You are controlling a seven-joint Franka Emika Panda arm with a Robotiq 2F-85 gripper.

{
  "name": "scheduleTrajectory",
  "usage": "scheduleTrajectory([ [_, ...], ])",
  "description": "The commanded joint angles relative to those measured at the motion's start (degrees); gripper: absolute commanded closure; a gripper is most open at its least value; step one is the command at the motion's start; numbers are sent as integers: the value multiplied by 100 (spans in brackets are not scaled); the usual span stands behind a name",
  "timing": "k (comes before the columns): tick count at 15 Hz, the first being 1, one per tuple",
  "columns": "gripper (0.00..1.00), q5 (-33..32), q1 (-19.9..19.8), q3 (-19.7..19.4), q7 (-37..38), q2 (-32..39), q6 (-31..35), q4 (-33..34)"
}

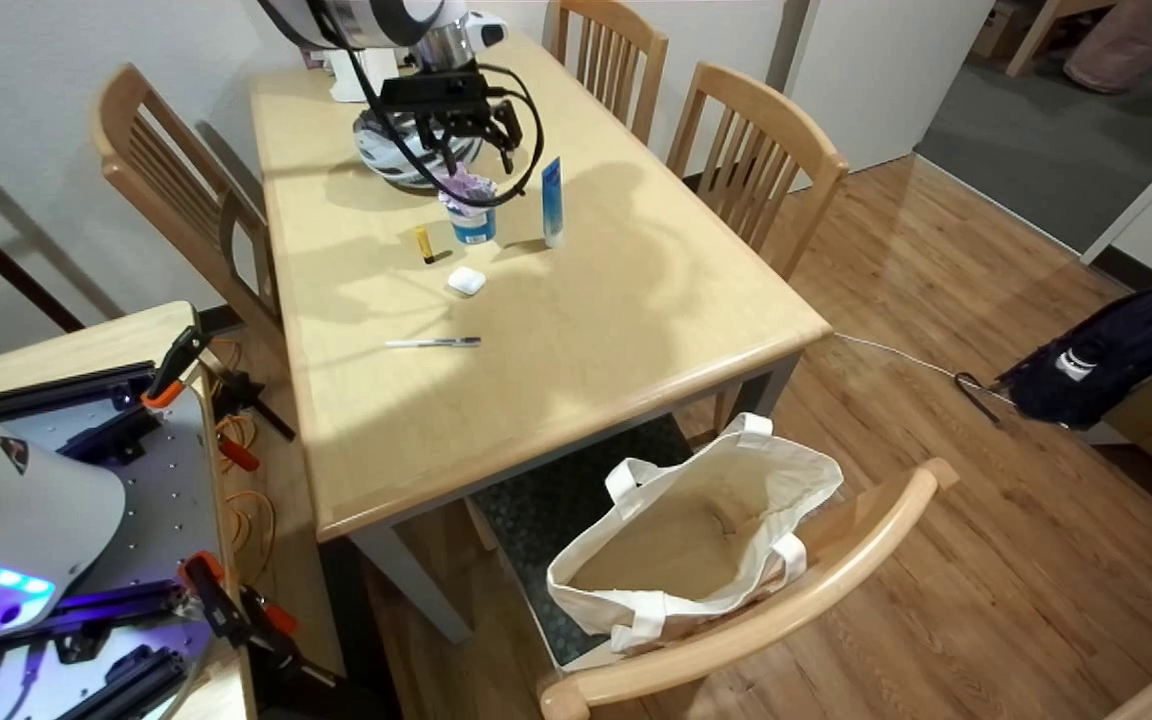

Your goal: Make the tube lie down

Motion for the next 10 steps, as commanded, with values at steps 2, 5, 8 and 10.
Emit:
scheduleTrajectory([
  [2,0,-67,-475,-53,-408,-556,-604,383],
  [5,0,-7,-891,-128,-869,-606,-915,1096],
  [8,0,-39,-841,-109,-571,-632,-735,909],
  [10,0,-39,-830,-101,-570,-615,-735,897],
])
